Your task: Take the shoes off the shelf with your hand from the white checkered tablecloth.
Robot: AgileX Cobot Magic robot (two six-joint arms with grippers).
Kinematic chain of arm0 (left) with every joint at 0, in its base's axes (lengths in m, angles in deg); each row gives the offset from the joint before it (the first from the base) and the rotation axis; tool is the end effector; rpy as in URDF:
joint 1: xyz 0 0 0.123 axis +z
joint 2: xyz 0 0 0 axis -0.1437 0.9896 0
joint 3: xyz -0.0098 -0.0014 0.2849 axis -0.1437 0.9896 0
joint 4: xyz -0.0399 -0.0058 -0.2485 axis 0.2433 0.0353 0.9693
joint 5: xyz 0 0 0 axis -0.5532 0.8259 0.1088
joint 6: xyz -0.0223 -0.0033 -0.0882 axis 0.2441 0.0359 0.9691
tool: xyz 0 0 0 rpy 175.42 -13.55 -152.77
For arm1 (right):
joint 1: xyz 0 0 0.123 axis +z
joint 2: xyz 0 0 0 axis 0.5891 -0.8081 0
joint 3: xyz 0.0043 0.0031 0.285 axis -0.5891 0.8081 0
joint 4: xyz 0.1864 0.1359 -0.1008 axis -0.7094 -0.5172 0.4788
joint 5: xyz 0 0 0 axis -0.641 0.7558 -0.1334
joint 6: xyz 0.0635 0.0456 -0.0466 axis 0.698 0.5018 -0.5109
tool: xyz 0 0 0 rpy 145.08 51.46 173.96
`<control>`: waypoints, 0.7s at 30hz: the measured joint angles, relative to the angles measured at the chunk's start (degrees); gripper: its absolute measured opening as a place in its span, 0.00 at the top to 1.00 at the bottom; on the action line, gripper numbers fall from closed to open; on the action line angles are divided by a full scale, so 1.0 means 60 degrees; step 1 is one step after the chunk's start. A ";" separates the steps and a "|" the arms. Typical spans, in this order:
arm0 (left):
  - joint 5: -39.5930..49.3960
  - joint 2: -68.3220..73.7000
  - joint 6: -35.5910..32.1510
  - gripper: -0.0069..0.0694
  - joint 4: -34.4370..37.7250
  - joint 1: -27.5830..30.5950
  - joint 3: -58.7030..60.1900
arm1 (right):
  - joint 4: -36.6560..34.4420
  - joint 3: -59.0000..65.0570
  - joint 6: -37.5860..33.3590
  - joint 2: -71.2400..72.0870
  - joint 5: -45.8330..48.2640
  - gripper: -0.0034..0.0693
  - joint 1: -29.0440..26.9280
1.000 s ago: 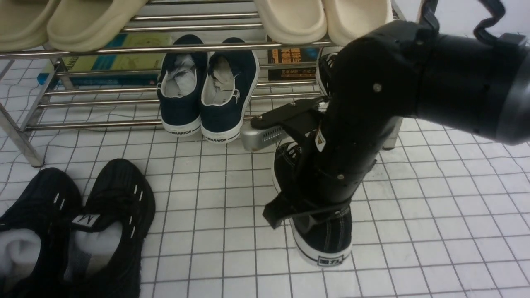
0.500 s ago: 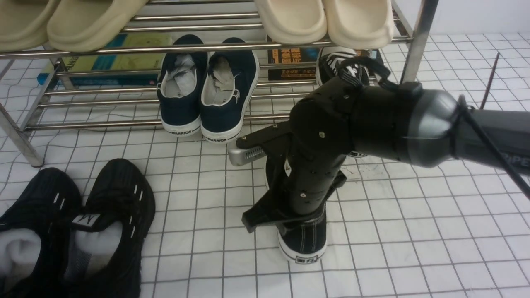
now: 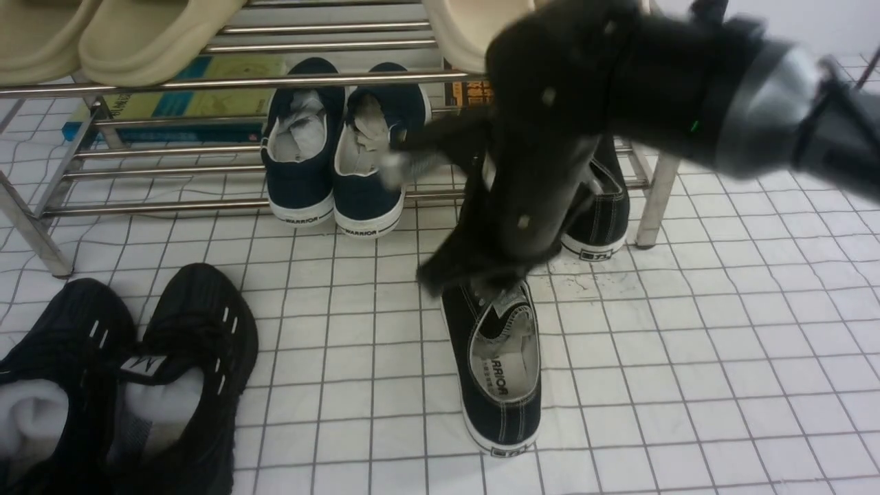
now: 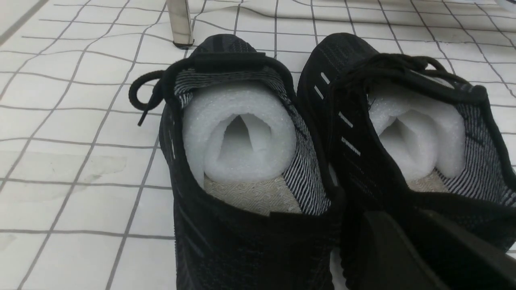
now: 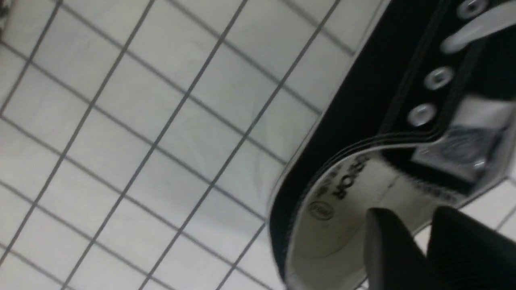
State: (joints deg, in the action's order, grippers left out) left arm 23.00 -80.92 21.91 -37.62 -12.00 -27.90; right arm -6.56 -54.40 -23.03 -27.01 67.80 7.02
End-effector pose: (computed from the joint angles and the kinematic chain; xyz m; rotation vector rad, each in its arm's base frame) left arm 0.0519 0.0037 0.1720 -0.0506 1.8845 -0.0147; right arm 0.3049 0.2810 0.3050 -0.8053 2.7094 0.1633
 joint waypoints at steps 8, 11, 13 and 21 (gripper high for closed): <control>0.0000 0.0000 0.0000 0.73 0.0000 0.0000 0.0000 | 0.0794 -0.0415 -0.0056 -0.0005 -0.0100 0.92 -0.1136; 0.0000 0.0000 0.0000 0.73 0.0000 0.0000 0.0000 | 0.0794 -0.0415 -0.0075 -0.0005 -0.0559 0.73 -0.1472; 0.0000 0.0000 0.0000 0.73 0.0000 0.0000 0.0000 | 0.0842 -0.0415 -0.0075 -0.0005 -0.0799 0.62 -0.1621; 0.0000 0.0000 0.0000 0.73 0.0000 0.0000 0.0000 | 0.1018 -0.0415 -0.0075 -0.0441 -0.1360 0.36 -0.1920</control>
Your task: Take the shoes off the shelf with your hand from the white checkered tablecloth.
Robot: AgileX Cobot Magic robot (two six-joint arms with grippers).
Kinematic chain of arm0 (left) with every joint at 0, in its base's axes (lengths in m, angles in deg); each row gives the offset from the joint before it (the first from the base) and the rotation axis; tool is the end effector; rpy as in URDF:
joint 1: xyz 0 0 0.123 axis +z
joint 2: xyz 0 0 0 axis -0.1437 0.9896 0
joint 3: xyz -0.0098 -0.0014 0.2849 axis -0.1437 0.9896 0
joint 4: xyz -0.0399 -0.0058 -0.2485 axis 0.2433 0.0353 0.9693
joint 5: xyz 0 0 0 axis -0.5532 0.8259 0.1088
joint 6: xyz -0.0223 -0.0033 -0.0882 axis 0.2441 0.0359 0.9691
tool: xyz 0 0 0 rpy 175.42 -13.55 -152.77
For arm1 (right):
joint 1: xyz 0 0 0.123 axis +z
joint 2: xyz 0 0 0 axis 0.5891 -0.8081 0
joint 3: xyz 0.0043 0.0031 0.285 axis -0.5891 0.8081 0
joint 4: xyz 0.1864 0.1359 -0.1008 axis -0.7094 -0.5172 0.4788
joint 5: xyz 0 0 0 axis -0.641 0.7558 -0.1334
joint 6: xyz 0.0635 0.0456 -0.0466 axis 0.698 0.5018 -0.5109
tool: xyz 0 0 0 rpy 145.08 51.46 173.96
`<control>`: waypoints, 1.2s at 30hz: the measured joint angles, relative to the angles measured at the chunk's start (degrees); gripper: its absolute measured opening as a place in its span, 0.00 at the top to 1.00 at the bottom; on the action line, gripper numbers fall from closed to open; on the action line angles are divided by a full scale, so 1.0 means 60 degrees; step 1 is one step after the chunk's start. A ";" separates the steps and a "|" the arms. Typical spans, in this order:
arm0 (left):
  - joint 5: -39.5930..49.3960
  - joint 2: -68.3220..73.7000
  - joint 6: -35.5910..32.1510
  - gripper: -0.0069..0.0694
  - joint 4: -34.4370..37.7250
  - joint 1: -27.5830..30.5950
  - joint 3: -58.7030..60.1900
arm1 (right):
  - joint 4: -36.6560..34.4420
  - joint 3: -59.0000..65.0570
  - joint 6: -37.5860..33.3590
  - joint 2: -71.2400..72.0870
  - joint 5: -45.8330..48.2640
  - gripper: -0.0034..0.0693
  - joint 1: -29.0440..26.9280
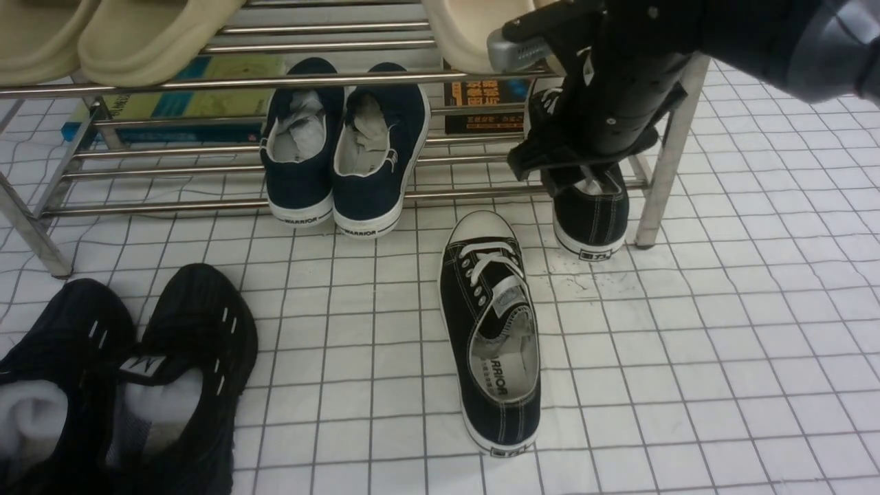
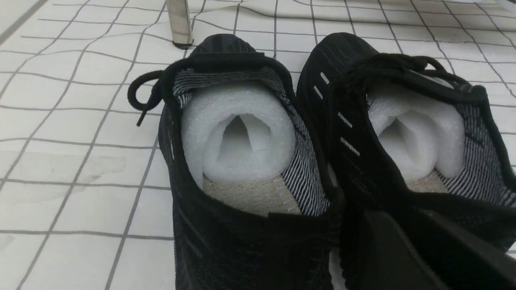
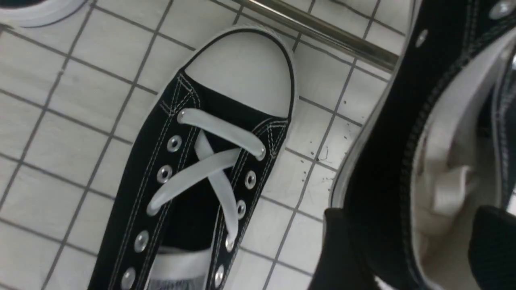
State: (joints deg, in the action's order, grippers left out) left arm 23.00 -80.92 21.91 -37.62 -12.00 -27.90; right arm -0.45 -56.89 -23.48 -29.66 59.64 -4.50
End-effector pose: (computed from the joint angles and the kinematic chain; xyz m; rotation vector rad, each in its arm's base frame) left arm 0.0519 0.0037 0.1720 -0.0506 1.8845 -0.0147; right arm 0.3791 0.2195 0.3035 -0.5475 2.5968 0.0459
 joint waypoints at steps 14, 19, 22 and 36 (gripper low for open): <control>0.0000 0.0000 0.0000 0.73 0.0000 0.0000 0.0000 | 0.0705 -0.0011 0.0009 -0.1016 -0.0561 0.79 -0.0012; 0.0000 0.0000 0.0000 0.73 0.0000 0.0000 0.0000 | 0.0448 -0.0011 0.0009 -0.0617 0.0613 0.95 0.0000; 0.0000 0.0000 0.0000 0.73 0.0000 0.0000 0.0000 | 0.0026 0.0019 0.0002 -0.0058 0.1530 0.95 0.0052; 0.0000 0.0000 0.0000 0.73 0.0000 0.0000 0.0000 | -0.1688 0.4151 0.0004 0.3087 0.1290 0.95 0.0129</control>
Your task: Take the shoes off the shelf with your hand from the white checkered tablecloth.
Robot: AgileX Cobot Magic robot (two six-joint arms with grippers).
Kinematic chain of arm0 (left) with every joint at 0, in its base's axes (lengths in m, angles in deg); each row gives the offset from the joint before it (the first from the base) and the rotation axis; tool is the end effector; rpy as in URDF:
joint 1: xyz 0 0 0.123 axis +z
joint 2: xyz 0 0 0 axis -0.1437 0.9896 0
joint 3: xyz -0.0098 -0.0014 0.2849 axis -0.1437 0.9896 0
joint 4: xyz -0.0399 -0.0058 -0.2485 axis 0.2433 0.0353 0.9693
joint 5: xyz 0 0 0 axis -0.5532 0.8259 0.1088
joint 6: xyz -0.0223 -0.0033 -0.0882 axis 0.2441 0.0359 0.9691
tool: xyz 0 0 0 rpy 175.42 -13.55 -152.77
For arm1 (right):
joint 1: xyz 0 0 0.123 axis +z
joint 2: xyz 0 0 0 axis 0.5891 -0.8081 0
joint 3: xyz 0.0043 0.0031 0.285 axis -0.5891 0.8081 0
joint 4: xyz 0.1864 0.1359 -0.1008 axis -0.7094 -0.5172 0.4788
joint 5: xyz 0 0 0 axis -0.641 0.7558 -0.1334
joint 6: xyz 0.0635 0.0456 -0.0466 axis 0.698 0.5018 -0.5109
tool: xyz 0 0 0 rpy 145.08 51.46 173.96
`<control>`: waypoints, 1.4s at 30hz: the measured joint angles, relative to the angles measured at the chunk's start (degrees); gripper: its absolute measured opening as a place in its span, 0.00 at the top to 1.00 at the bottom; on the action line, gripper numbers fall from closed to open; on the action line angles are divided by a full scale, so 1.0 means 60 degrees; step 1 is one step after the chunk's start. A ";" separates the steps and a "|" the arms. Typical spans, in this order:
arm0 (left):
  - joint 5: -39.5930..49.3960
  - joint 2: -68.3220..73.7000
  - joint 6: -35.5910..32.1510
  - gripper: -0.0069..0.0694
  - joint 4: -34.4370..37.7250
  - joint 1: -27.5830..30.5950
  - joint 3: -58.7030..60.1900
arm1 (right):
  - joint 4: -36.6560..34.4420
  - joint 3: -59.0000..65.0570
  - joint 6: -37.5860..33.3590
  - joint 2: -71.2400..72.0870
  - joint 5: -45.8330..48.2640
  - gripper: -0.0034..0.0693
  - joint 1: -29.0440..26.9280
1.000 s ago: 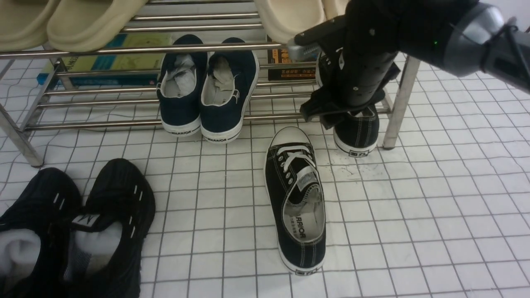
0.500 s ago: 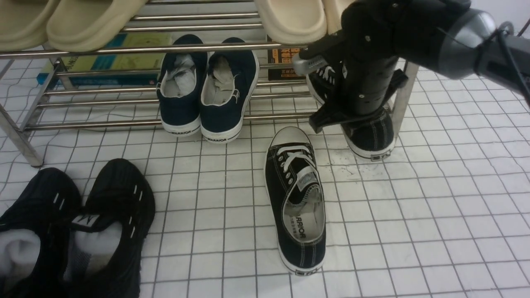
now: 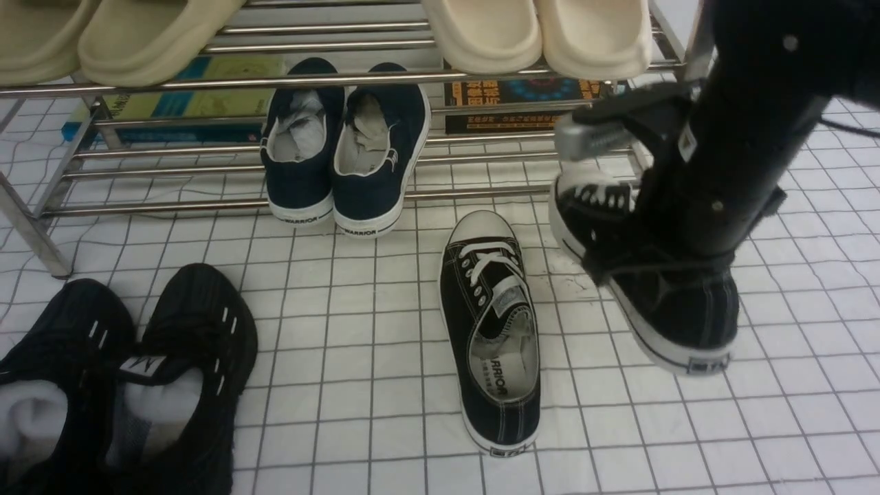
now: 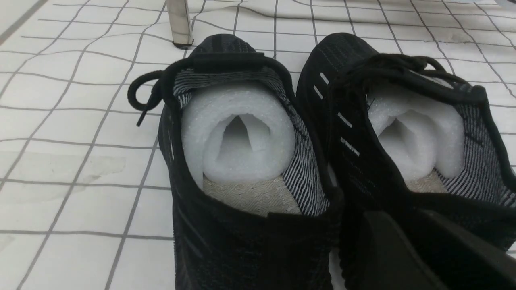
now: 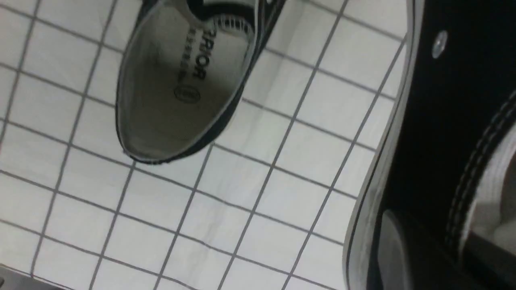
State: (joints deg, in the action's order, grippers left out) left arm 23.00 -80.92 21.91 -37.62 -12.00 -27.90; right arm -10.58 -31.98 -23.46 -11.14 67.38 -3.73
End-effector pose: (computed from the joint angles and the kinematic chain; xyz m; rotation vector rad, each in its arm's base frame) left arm 0.0519 0.0037 0.1720 -0.0506 1.8845 -0.0147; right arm 0.2787 0.1798 0.3007 -0.5595 2.8880 0.1613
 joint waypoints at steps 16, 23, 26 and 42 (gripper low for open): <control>0.0000 0.0000 0.0000 0.73 0.0000 0.0000 0.0000 | -0.0124 0.1285 0.0033 -0.0388 -0.2776 0.94 0.0000; 0.0000 0.0000 0.0000 0.73 0.0000 0.0000 0.0000 | -0.0083 0.1285 0.0038 -0.1151 -0.3588 0.93 -0.0009; 0.0000 0.0000 0.0000 0.73 0.0000 0.0000 0.0000 | -0.0218 0.1285 0.0038 -0.1302 -0.3680 0.93 0.0000; 0.0000 0.0000 0.0000 0.73 0.0000 0.0000 0.0000 | -0.2146 0.0580 -0.0835 -0.1503 -0.2051 0.56 -0.0030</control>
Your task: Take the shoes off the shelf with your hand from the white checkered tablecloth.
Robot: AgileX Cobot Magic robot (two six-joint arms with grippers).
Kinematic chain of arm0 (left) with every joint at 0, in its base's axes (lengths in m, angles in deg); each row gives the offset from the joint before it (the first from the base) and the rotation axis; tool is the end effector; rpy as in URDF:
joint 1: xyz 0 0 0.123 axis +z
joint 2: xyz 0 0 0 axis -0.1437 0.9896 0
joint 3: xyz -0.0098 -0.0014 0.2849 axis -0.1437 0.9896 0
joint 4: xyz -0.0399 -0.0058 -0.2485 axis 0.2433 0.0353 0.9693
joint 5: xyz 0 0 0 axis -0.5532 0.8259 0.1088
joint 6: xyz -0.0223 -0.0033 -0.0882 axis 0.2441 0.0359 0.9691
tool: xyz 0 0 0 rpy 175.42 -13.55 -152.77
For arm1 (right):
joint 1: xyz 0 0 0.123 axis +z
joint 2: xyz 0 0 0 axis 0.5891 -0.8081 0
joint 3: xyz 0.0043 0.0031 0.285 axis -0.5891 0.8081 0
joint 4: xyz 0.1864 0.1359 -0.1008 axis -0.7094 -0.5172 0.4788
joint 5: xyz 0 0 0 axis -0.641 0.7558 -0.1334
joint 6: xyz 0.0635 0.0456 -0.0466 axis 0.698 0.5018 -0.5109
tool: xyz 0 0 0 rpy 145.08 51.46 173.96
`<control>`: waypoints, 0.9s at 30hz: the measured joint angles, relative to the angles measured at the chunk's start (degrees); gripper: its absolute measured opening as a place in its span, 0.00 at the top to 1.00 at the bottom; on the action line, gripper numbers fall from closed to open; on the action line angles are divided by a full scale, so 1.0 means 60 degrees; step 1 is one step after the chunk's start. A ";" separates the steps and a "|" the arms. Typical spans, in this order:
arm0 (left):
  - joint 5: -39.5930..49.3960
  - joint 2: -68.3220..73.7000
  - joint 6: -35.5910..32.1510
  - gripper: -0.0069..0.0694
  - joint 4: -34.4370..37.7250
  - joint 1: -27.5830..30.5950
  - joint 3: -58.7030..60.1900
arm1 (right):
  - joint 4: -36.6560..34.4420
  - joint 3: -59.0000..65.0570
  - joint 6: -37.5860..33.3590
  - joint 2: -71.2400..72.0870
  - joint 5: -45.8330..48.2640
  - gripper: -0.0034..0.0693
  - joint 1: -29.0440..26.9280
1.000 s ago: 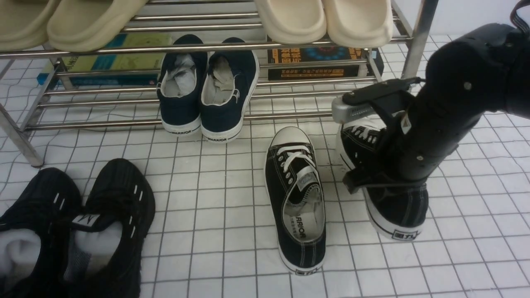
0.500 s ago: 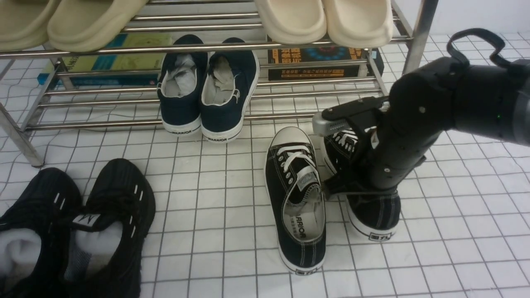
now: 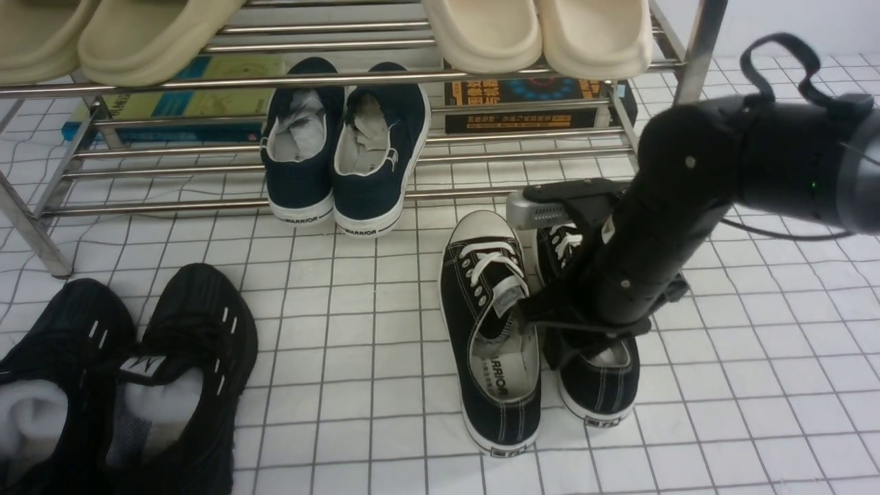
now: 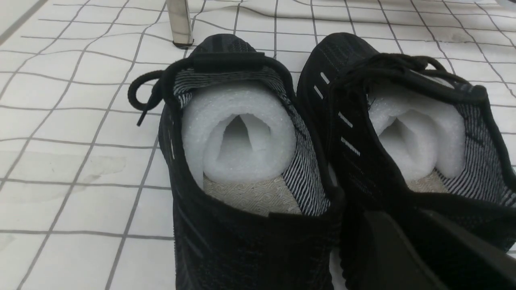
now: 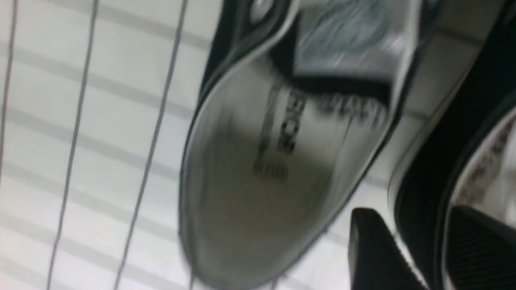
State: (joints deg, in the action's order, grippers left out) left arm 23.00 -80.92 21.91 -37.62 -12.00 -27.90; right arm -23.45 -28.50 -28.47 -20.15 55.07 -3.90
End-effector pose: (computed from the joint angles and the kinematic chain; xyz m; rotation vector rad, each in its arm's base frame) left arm 0.0519 0.0037 0.1720 -0.0506 1.8845 -0.0147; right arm 0.2998 0.2117 0.2360 -0.5321 2.9303 0.4314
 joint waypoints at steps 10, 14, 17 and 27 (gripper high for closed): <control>0.0000 0.0000 0.0000 0.73 0.0000 0.0000 0.0000 | 0.0635 -0.0970 -0.0829 0.2258 0.2136 0.88 -0.0110; 0.0000 0.0000 0.0000 0.73 0.0000 0.0000 0.0000 | 0.1130 -0.0970 -0.0646 0.3555 0.2224 0.97 -0.0110; 0.0000 0.0000 0.0000 0.73 0.0000 0.0000 0.0000 | 0.1456 -0.0830 -0.0366 0.5129 0.2302 0.97 -0.0121; 0.0000 0.0000 0.0000 0.73 0.0000 0.0000 0.0000 | 0.1798 0.3627 -0.0196 1.0911 -0.0873 0.97 -0.0121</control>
State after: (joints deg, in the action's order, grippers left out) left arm 23.00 -80.92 21.91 -37.62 -12.00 -27.90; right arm -12.66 -6.74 -29.64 45.32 49.84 -4.63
